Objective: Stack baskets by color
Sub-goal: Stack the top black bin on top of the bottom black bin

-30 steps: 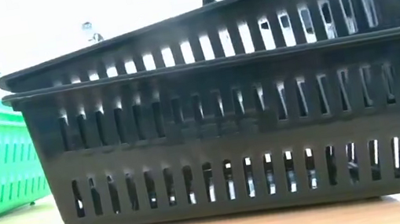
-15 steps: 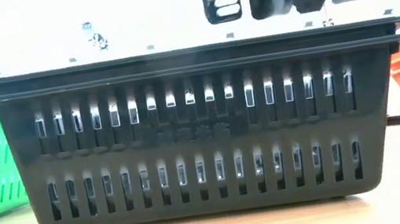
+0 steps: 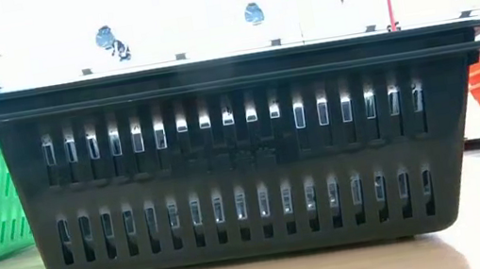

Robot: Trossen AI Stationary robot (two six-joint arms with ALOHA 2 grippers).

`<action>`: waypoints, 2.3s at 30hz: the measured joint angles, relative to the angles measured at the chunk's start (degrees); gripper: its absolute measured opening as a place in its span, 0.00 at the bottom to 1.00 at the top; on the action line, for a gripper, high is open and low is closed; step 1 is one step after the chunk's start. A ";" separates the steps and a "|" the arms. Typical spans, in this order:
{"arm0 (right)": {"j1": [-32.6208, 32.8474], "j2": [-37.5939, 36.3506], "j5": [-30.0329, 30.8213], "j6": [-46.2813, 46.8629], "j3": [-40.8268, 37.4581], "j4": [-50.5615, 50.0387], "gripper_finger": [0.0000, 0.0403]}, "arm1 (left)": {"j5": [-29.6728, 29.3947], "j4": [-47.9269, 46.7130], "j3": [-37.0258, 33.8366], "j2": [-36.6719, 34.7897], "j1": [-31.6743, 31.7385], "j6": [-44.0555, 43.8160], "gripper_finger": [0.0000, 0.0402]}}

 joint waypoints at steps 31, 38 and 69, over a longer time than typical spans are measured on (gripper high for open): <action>-3.68 -12.32 37.92 -7.24 -21.74 18.80 0.25 | -6.37 45.04 -39.46 -10.83 19.84 21.16 0.06; -8.29 -12.71 37.79 -7.32 -29.85 21.77 0.25 | 5.32 60.85 -49.21 -15.78 36.37 32.54 0.16; -23.89 -12.73 21.20 -20.52 -32.79 29.82 0.25 | 7.24 59.62 -50.72 -6.51 49.29 58.72 0.18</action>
